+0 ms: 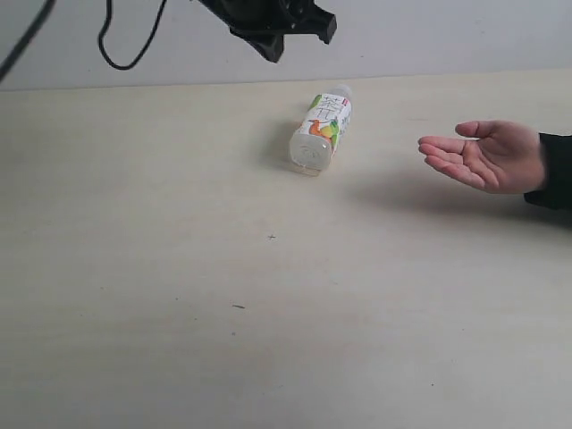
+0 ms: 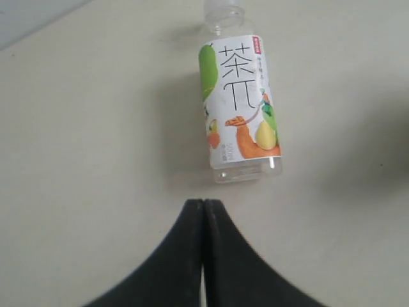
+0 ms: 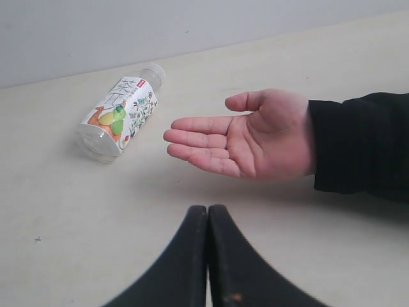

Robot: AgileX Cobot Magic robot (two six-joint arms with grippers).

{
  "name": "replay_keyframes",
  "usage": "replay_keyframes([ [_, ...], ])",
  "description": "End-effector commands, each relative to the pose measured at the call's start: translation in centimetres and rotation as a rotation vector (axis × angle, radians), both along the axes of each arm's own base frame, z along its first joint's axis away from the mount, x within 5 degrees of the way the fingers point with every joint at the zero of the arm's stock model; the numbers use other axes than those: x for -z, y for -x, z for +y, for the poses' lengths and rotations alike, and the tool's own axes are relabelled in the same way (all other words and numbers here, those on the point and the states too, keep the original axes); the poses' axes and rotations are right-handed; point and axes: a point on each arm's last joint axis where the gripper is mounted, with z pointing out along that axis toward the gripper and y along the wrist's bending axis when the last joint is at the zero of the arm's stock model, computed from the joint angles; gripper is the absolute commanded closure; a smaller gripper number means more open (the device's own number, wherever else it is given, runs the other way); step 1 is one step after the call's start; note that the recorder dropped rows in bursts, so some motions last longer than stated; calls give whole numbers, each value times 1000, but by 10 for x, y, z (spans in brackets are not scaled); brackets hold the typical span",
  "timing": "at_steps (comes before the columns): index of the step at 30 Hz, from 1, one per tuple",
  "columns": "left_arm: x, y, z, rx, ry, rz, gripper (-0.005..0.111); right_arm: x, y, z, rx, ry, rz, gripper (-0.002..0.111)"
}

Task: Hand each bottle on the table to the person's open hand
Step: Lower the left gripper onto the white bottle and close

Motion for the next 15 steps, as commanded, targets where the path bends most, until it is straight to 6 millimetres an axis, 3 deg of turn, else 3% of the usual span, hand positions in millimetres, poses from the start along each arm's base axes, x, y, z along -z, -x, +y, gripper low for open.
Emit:
replay_keyframes([
  [1,17,1,-21,13,9,29,102,0,1,-1,6,2,-11,108],
  [4,29,1,-31,14,17,40,83,1,1,-1,4,2,-5,108],
  [7,42,1,-39,-1,29,49,48,1,1,-1,5,1,-5,108],
  [8,46,-1,-40,-5,37,43,30,1,1,-1,3,2,-1,108],
  [10,52,-4,-42,-13,51,35,9,1,2,-1,3,0,2,108],
  [12,60,-8,-45,-38,76,26,1,1,2,-1,3,0,2,108],
  [15,71,-14,-49,-52,109,3,2,1,2,-1,2,0,4,108],
])
